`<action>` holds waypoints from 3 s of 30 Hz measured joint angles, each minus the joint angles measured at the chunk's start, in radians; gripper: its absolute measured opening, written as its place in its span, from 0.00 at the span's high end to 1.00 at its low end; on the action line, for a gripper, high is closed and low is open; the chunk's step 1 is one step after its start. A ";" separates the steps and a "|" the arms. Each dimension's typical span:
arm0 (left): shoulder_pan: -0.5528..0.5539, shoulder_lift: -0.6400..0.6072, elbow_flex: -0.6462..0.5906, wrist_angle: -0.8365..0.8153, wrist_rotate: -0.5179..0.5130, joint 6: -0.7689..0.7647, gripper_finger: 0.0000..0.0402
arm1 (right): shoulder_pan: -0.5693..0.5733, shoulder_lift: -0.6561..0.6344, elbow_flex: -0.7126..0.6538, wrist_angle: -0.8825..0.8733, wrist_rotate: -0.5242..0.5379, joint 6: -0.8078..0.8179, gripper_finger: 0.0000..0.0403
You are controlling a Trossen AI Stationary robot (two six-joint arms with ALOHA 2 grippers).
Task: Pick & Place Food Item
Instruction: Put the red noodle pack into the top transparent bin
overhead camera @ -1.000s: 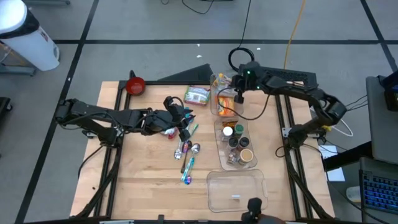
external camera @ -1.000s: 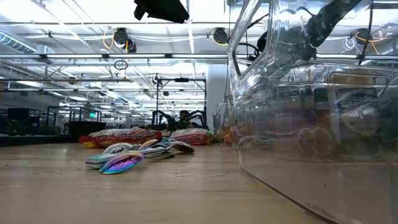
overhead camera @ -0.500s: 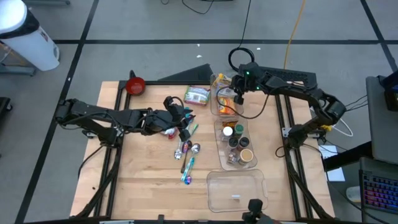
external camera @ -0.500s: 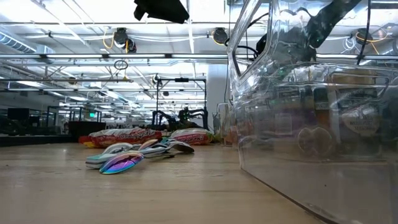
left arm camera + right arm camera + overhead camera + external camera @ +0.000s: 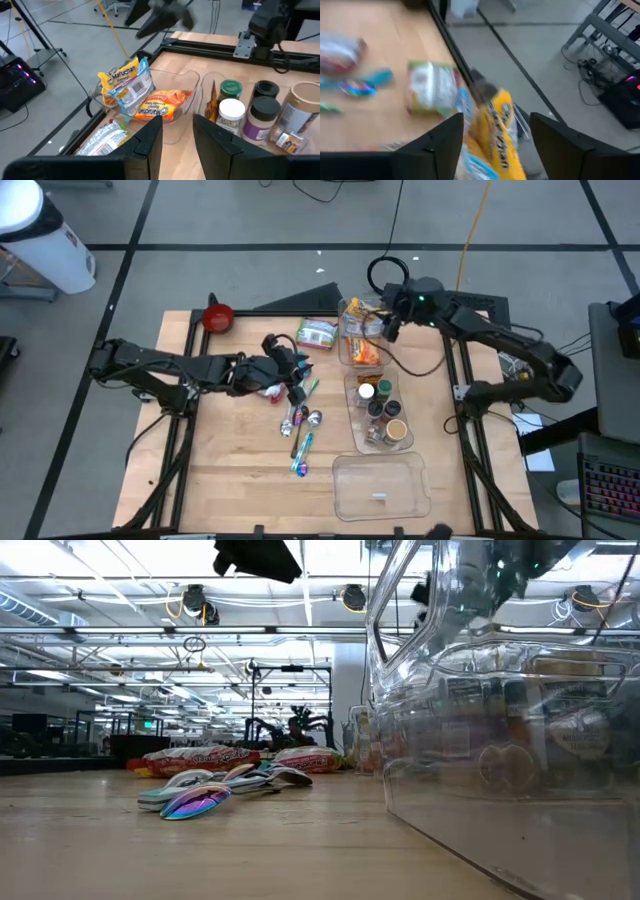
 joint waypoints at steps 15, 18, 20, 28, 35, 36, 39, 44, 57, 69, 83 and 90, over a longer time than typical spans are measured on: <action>0.014 0.003 0.000 -0.027 0.001 -0.085 0.71 | 0.335 -0.290 -0.334 0.266 -0.238 0.209 0.45; 0.021 0.025 0.000 -0.075 0.001 -0.115 0.71 | 0.377 -0.302 -0.377 0.374 -0.237 0.155 0.45; 0.040 0.048 -0.001 -0.111 0.002 -0.145 0.70 | 0.391 -0.308 -0.380 0.399 -0.238 0.145 0.45; 0.247 0.164 -0.001 -0.210 0.028 -0.266 0.47 | 0.398 -0.309 -0.380 0.399 -0.237 0.149 0.45; 0.393 0.294 -0.001 -0.379 0.371 -0.342 0.30 | 0.398 -0.308 -0.380 0.393 -0.237 0.150 0.45; 0.397 0.308 -0.001 -0.413 0.415 -0.349 0.29 | 0.398 -0.308 -0.380 0.389 -0.237 0.149 0.45; 0.388 0.351 -0.001 -0.496 0.465 -0.362 0.29 | 0.397 -0.308 -0.380 0.379 -0.237 0.148 0.45; 0.362 0.400 0.000 -0.491 0.474 -0.338 0.31 | 0.397 -0.308 -0.380 0.378 -0.237 0.147 0.45; 0.356 0.423 0.000 -0.557 0.427 -0.364 0.49 | 0.397 -0.308 -0.380 0.394 -0.237 0.146 0.45; 0.356 0.413 0.000 -0.592 0.417 -0.285 0.90 | 0.397 -0.308 -0.380 0.394 -0.236 0.146 0.45; 0.227 0.171 -0.001 -0.586 0.136 -0.306 0.98 | 0.397 -0.308 -0.380 0.394 -0.236 0.146 0.45; 0.114 0.096 -0.001 -0.381 0.111 -0.179 0.98 | 0.397 -0.305 -0.380 0.407 -0.236 0.164 0.45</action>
